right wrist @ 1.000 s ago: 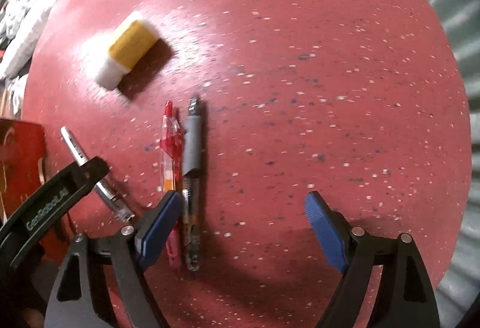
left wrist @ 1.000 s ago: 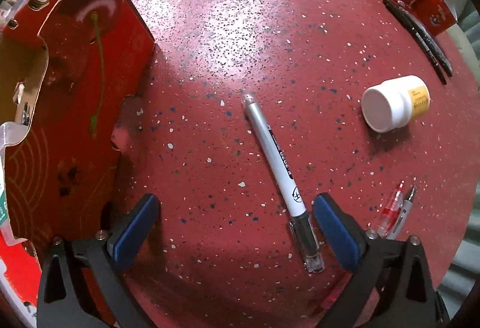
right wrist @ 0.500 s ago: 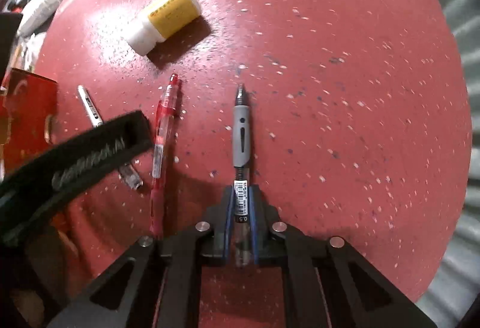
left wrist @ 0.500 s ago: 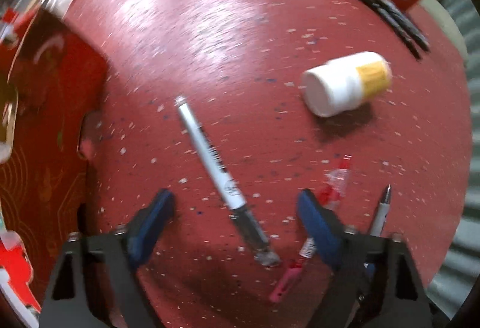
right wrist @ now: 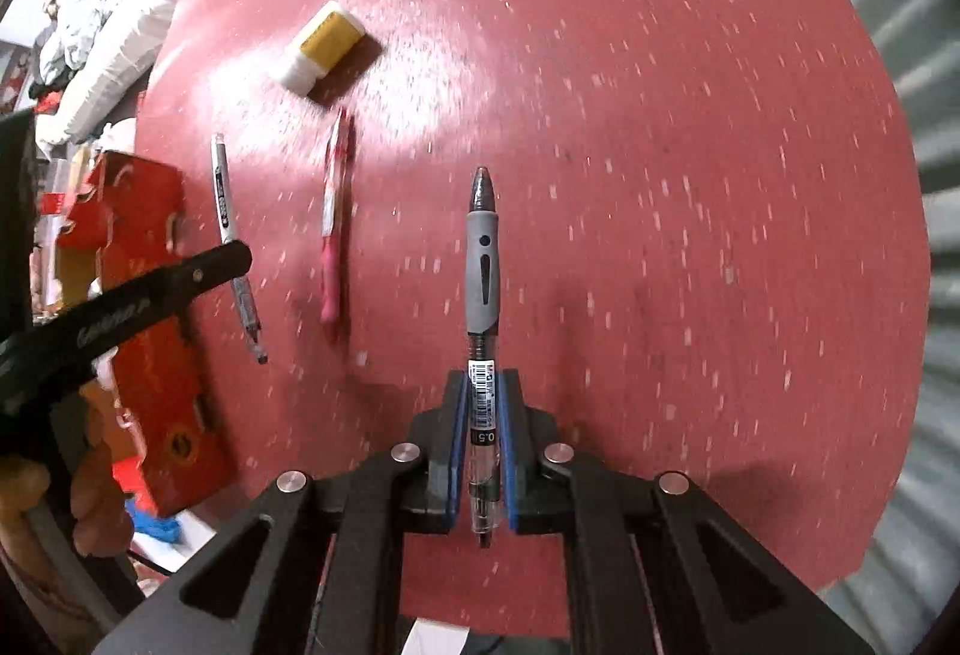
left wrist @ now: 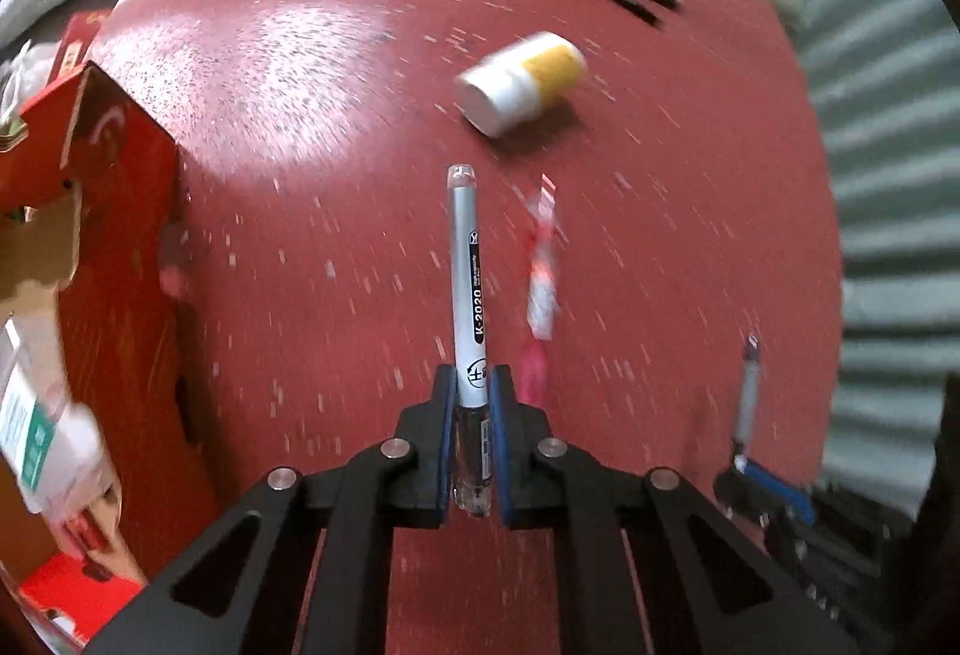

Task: Organize rigid objects
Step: 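Carry the silver marker and grey pen over the cardboard box with both tools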

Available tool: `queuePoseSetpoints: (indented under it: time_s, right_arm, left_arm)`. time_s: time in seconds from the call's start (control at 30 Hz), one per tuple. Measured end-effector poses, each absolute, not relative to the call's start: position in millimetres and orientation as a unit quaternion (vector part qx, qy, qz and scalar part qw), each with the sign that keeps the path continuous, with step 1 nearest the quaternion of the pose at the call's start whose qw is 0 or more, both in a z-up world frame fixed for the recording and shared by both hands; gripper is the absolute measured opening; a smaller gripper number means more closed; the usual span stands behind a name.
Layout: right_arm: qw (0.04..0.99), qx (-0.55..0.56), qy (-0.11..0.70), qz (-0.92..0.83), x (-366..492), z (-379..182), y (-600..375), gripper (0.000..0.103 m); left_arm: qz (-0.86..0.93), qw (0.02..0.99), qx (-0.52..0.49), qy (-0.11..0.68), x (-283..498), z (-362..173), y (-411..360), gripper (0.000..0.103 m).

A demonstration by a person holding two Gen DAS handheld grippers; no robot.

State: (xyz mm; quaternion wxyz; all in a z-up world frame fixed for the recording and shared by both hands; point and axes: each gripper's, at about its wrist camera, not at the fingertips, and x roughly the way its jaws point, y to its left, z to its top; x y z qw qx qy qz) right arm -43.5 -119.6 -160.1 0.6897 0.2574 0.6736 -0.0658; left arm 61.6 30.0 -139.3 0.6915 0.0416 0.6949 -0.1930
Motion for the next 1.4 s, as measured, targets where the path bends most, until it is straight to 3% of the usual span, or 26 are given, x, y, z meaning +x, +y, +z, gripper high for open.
queuePoseSetpoints:
  time_s: [0.33,0.73,1.1,1.4]
  right_arm:
    - [0.690,0.255,0.676,-0.043,-83,-120,-89,0.011]
    - [0.728,0.183,0.660,0.027,-32,-80,6,0.011]
    - [0.738,0.112,0.658,0.098,8,-61,97,0.011]
    - [0.731,0.057,0.666,0.139,26,-56,147,0.011]
  left_arm:
    - [-0.290,0.669,0.103,0.677,-4,-85,54,0.012]
    - [-0.236,0.730,0.060,0.639,-10,-39,151,0.012]
    - [-0.135,0.767,0.015,0.627,7,-43,252,0.012]
    - [-0.101,0.771,-0.022,0.628,12,-48,290,0.012]
